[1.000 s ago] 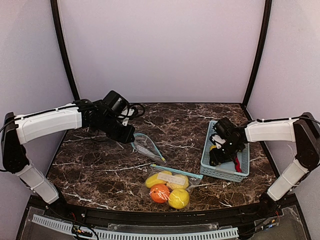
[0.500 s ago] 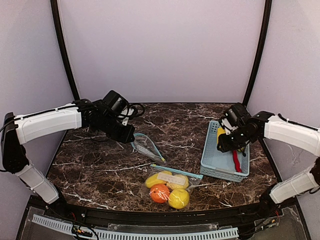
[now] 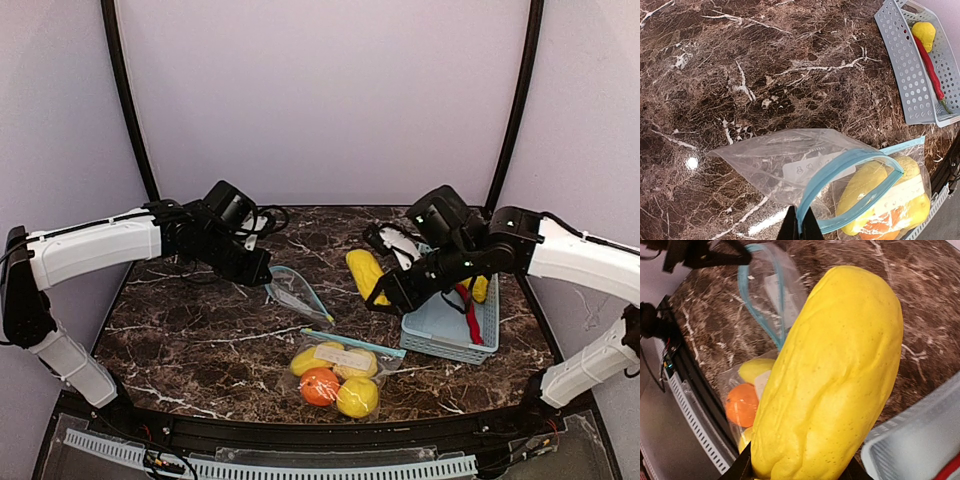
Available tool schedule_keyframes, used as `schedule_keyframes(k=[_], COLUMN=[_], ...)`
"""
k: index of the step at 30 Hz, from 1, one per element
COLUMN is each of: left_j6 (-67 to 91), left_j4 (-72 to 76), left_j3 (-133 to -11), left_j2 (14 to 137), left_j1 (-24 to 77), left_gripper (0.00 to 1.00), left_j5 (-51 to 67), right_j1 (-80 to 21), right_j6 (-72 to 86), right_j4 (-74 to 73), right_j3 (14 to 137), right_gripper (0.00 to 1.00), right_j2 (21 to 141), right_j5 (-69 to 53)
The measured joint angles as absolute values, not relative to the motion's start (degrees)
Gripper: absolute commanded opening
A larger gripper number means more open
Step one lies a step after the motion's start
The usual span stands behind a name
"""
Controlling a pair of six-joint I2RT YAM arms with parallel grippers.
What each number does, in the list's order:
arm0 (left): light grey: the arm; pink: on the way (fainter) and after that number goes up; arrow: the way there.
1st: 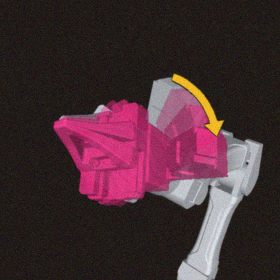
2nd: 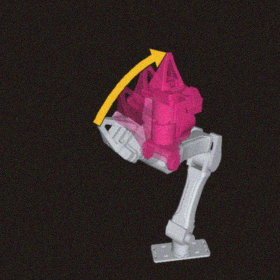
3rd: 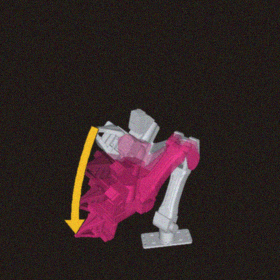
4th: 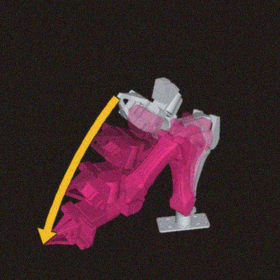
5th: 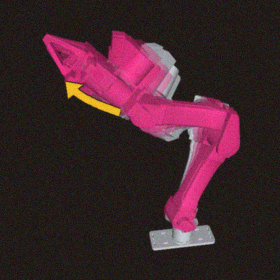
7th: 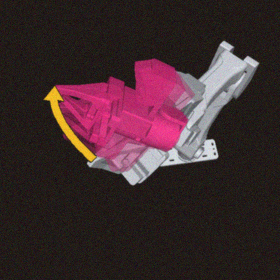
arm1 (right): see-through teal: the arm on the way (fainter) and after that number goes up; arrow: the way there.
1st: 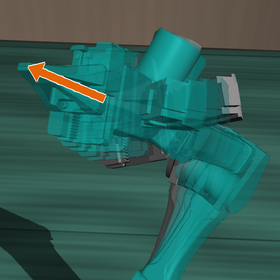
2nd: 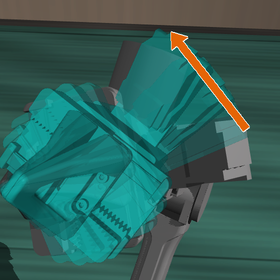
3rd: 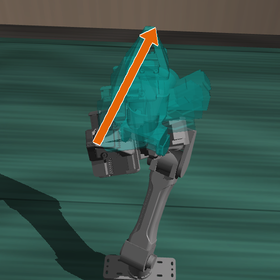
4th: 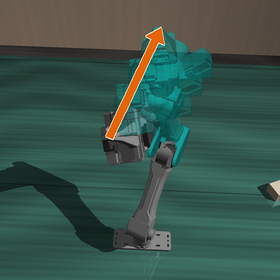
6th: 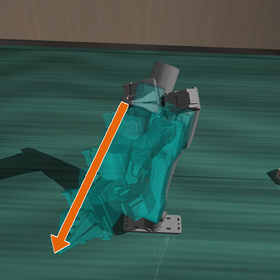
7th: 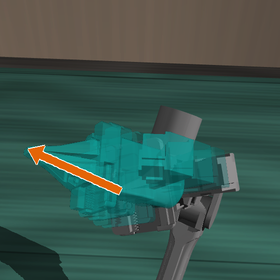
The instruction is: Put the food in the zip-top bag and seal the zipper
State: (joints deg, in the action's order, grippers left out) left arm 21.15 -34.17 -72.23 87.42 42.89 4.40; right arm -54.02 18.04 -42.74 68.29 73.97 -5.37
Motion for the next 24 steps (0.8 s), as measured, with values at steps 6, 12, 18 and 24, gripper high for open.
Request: schedule_keyframes(k=[6,12,18,24], left_j6=[21.23,20.43,18.41,16.19], left_j4=[-33.87,-33.06,-31.48,-29.82], left_j3=[-72.20,-71.92,-70.74,-68.88], left_j2=[87.39,87.39,87.20,86.56], left_j1=[42.92,43.00,43.31,43.66], left_gripper=[0.01,0.01,0.01,0.01], left_j5=[5.10,5.45,6.96,9.13], right_j1=[-61.01,-61.21,-59.37,-55.48], right_j6=[16.73,16.93,18.63,20.38], right_j4=[-40.18,-39.88,-39.83,-40.18], right_j3=[75.22,80.29,84.18,86.78], right_gripper=[0.25,0.25,0.23,0.22], right_j2=[84.29,92.33,97.91,102.52], right_j5=[-13.63,-18.37,-23.05,-28.01])
